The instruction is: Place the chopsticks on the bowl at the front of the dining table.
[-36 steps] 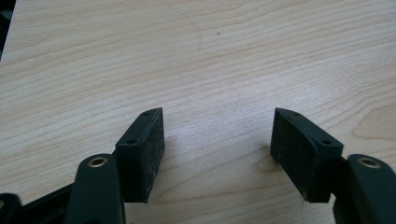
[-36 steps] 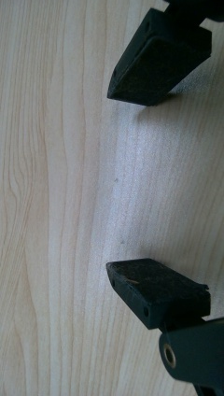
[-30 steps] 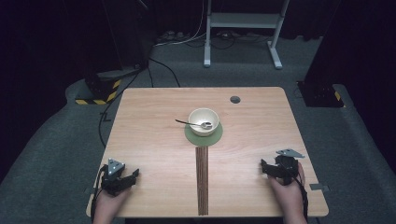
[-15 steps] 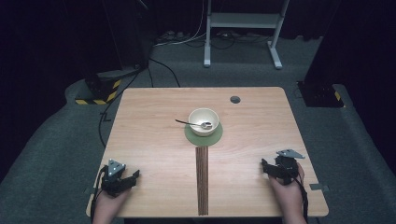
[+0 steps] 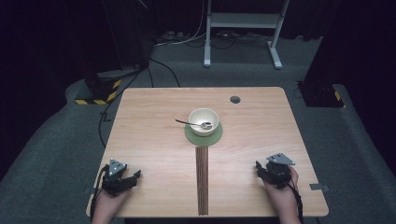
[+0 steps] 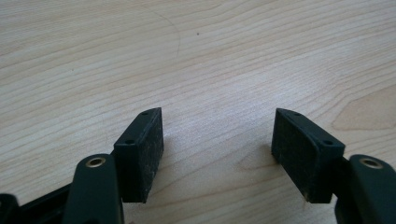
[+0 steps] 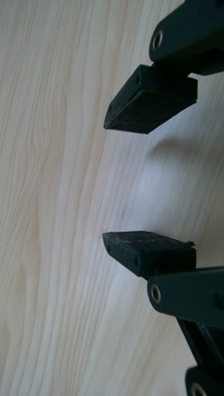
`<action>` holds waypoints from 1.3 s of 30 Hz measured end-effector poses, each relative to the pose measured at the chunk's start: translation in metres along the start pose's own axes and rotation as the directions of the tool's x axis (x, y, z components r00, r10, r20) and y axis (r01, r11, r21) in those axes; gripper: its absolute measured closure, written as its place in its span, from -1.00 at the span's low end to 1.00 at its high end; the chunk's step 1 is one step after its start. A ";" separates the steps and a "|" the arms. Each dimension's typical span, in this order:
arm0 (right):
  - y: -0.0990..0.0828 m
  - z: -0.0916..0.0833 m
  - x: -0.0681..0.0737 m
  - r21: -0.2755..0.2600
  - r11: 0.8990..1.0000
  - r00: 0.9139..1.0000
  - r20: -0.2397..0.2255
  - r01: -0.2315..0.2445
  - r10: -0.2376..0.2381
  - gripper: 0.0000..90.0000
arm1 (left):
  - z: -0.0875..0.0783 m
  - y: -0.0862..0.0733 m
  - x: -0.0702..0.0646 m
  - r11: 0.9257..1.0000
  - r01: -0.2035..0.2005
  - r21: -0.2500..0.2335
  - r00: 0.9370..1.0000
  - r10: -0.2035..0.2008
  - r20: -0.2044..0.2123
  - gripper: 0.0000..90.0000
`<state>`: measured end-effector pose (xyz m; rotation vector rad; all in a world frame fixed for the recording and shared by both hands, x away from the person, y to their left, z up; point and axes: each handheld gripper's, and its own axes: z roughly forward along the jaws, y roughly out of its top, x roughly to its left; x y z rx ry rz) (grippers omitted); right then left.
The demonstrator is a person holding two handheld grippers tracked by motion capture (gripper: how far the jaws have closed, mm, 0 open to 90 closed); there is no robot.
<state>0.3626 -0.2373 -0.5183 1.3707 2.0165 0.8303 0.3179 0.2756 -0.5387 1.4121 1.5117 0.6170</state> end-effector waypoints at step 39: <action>0.060 0.028 0.150 0.065 0.993 0.945 -0.320 0.094 -0.068 0.34 | -0.001 0.000 0.000 1.000 -0.009 0.019 1.000 0.009 0.018 -0.26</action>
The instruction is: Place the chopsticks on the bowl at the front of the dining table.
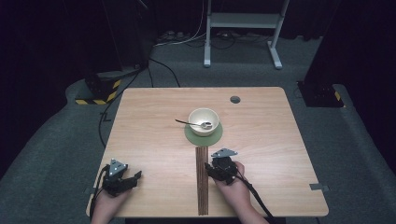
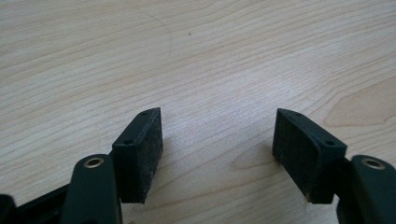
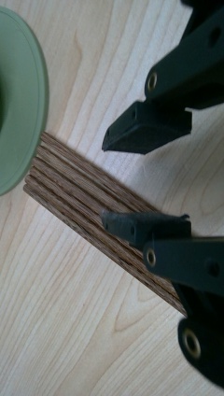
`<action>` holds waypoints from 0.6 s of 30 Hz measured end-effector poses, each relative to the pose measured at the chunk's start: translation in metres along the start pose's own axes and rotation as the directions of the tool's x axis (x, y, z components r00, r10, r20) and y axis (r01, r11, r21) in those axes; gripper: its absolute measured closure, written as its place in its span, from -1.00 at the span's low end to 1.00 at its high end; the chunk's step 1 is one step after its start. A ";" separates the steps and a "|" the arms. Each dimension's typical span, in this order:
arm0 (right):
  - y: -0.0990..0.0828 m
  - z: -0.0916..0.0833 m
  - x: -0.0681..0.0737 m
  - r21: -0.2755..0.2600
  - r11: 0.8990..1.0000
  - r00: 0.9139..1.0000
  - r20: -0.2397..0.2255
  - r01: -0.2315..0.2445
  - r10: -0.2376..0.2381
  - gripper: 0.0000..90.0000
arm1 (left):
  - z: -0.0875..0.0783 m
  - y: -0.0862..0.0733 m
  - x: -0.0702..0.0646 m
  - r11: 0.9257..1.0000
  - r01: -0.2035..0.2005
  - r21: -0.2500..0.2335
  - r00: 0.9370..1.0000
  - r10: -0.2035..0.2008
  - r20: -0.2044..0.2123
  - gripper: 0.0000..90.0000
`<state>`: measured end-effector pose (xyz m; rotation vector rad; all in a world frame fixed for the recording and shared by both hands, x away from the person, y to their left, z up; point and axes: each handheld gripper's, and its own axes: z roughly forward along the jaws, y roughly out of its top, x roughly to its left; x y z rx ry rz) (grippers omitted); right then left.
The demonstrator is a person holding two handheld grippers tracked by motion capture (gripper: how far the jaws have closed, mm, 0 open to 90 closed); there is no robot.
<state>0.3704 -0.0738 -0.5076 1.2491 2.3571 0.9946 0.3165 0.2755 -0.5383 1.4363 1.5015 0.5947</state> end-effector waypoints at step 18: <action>-0.003 0.004 -0.001 0.044 0.999 1.000 0.008 0.017 -0.018 0.62 | 0.000 0.000 -0.001 1.000 -0.002 -0.005 1.000 0.002 -0.001 -0.26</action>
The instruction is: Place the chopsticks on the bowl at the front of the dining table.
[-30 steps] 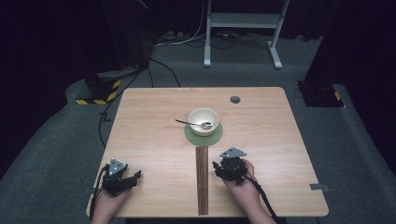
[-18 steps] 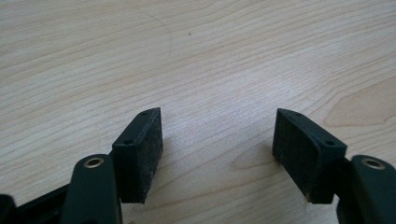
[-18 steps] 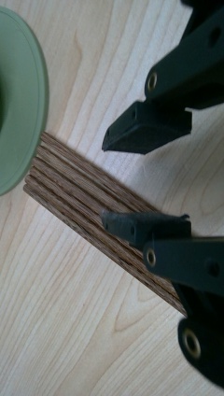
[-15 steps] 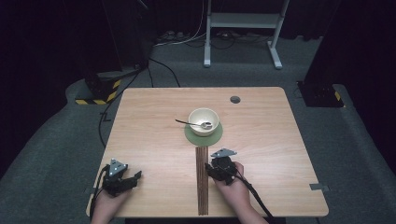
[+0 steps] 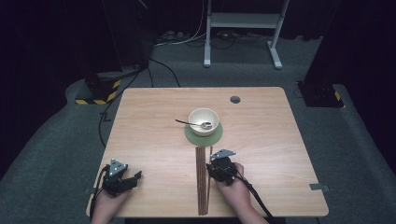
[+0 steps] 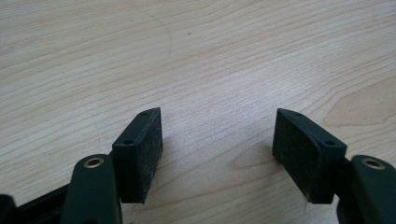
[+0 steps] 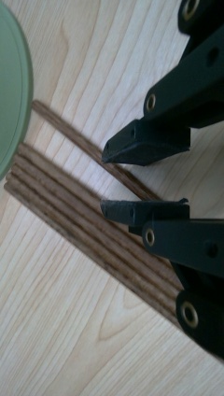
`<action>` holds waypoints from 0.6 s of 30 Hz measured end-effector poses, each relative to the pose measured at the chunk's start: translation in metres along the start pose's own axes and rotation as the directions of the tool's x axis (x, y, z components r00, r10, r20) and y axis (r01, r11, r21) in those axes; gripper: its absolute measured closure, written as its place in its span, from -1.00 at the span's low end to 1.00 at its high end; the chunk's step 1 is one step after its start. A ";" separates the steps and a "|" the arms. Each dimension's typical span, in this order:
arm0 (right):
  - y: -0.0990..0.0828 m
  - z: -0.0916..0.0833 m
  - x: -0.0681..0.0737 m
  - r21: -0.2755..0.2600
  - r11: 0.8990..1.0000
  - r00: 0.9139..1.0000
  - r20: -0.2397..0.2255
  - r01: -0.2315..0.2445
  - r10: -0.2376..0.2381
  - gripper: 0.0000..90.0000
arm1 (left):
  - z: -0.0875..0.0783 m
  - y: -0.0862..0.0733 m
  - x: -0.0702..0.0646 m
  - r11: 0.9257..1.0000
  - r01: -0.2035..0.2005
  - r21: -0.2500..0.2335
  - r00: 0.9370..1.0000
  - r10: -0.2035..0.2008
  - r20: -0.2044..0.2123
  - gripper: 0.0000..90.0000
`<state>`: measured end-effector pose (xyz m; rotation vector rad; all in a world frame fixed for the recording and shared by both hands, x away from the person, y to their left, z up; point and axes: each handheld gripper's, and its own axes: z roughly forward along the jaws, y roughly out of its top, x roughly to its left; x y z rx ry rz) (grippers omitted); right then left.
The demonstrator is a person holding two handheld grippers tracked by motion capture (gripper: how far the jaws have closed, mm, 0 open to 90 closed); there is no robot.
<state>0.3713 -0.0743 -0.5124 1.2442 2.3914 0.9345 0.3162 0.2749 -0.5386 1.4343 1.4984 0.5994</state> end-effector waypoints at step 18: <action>-0.019 -0.025 -0.059 0.034 0.996 0.995 0.067 -0.079 0.077 0.65 | 0.000 0.000 0.000 1.000 0.004 -0.001 1.000 -0.004 -0.002 -0.26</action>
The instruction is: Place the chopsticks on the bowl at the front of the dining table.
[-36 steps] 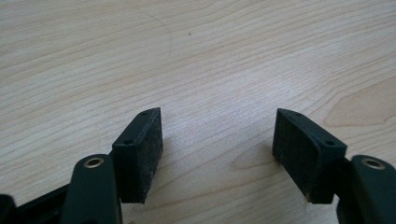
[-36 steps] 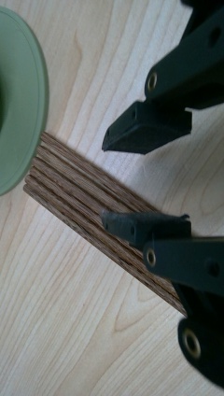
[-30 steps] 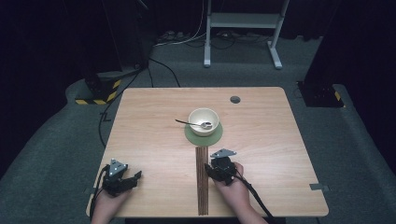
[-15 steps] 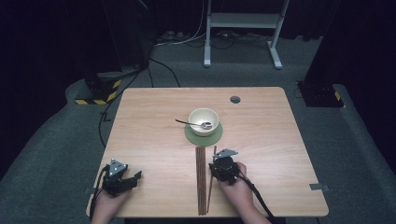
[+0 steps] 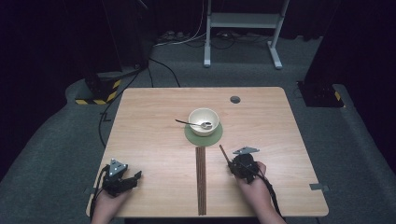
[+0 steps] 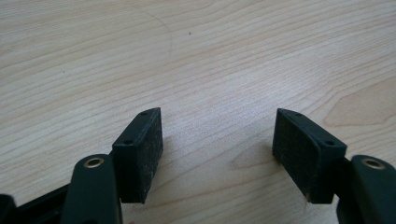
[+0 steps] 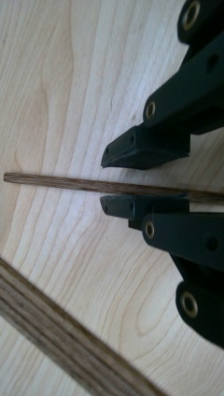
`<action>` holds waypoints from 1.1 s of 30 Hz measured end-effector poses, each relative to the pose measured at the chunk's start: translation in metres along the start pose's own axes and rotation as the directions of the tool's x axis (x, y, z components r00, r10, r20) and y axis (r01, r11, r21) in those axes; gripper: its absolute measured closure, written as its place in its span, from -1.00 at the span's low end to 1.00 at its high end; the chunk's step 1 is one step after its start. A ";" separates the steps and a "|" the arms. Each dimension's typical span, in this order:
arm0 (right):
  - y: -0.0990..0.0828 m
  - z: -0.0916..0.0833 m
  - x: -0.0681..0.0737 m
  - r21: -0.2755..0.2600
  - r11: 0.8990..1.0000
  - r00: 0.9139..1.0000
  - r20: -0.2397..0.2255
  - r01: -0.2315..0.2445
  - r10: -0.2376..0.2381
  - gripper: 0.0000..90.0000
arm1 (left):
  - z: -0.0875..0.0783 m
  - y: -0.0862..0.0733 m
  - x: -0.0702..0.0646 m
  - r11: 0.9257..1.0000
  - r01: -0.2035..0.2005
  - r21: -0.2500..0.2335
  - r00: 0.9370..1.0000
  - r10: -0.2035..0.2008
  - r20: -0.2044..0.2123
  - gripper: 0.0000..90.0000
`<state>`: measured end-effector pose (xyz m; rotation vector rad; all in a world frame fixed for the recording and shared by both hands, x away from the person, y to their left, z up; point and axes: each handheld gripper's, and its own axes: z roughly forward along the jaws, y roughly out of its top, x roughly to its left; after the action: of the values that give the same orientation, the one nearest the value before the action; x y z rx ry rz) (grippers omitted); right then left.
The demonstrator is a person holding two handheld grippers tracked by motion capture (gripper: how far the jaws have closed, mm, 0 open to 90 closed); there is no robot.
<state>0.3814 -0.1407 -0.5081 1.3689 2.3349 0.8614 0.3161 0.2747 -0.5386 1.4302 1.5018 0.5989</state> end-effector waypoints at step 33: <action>-0.001 -0.011 -0.005 0.094 0.995 0.997 0.053 0.043 -0.048 0.84 | 0.000 0.000 0.000 1.000 -0.002 0.003 1.000 0.002 0.005 -0.26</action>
<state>0.3774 -0.1492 -0.5010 1.3524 2.3810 0.7017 0.3161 0.2752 -0.5385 1.4347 1.4975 0.5945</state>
